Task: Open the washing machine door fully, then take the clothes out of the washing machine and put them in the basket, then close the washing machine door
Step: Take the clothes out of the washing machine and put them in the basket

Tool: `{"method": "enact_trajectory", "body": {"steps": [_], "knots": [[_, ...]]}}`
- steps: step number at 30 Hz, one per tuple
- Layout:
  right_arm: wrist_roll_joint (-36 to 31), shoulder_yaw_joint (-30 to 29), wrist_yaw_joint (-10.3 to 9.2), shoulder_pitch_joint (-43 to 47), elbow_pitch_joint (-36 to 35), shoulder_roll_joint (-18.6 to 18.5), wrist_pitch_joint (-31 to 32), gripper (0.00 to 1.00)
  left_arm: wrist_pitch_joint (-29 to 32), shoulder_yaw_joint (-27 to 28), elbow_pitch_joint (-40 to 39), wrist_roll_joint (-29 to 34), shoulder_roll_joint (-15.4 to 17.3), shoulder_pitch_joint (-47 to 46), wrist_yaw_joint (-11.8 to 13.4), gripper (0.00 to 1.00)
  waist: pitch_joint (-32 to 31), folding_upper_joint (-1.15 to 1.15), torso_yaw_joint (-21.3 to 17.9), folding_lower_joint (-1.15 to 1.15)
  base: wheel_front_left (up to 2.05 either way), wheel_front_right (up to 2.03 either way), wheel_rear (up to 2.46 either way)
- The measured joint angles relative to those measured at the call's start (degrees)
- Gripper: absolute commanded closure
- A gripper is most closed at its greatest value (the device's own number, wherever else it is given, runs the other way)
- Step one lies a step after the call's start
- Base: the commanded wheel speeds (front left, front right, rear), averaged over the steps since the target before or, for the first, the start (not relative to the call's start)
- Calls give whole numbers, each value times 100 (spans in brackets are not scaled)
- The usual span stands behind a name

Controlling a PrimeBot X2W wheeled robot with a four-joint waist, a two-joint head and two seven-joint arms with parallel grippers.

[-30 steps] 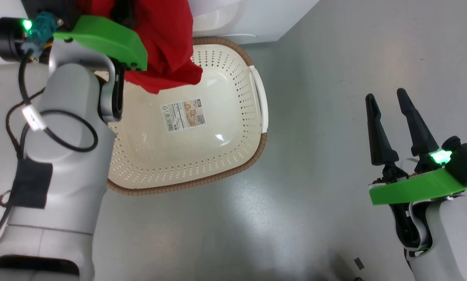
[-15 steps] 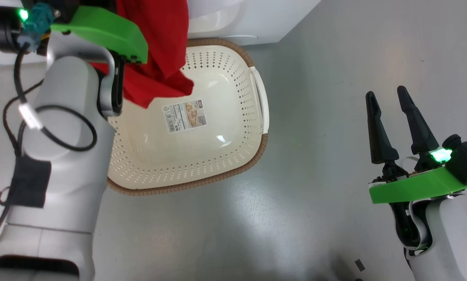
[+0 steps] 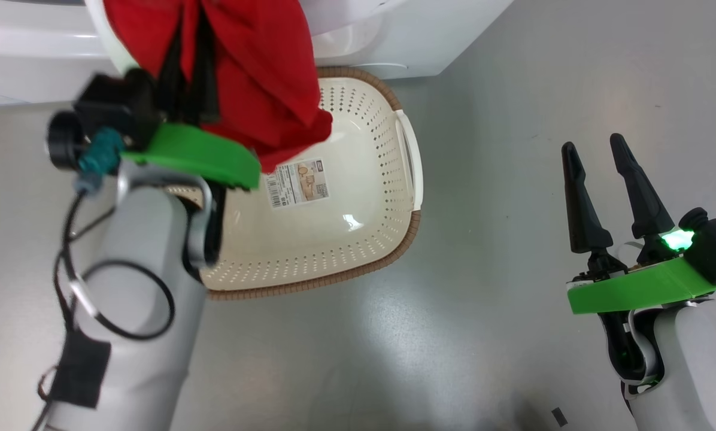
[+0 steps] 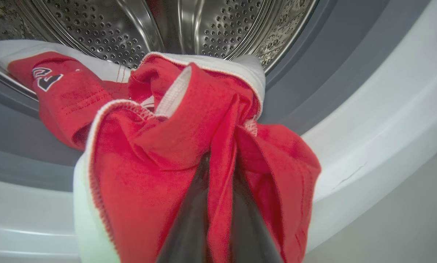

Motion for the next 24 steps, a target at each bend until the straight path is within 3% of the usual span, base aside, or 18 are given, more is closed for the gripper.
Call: {"method": "enact_trajectory", "body": {"steps": [12, 24], "knots": [[0, -13, 0, 10, -18, -26, 0, 0, 0, -403, -460, -309, 12, 974, 103, 100, 10, 0, 70, 0, 0, 0, 0], [0, -4, 0, 1, -18, -23, -1, 0, 1, -709, 60, -557, 22, 1128, 119, 100, 126, 0, -8, 0, 0, 0, 0]]}}
